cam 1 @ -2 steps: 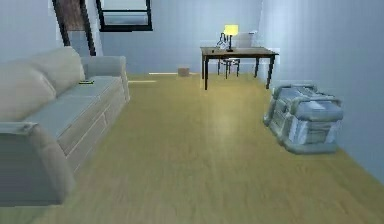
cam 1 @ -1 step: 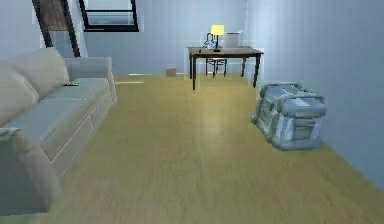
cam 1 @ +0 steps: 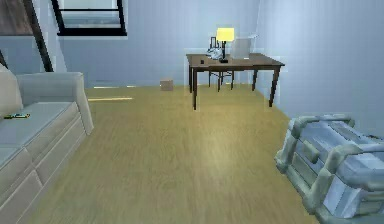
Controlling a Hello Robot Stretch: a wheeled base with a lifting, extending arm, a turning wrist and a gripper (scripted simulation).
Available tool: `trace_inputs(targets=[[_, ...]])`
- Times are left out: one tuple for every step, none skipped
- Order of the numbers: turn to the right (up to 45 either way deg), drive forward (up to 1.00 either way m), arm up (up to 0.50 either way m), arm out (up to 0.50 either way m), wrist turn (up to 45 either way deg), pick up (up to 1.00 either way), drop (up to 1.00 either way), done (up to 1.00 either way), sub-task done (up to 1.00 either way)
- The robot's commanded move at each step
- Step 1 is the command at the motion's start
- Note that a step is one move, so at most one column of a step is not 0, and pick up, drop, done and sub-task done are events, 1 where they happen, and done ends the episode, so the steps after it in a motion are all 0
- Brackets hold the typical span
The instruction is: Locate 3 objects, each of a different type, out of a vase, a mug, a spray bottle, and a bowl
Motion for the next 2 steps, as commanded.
trace_inputs(targets=[[0.0,1.0,0.0,0.0,0.0,0.0,0.0,0.0,0.0],[0.0,1.0,0.0,0.0,0.0,0.0,0.0,0.0,0.0]])
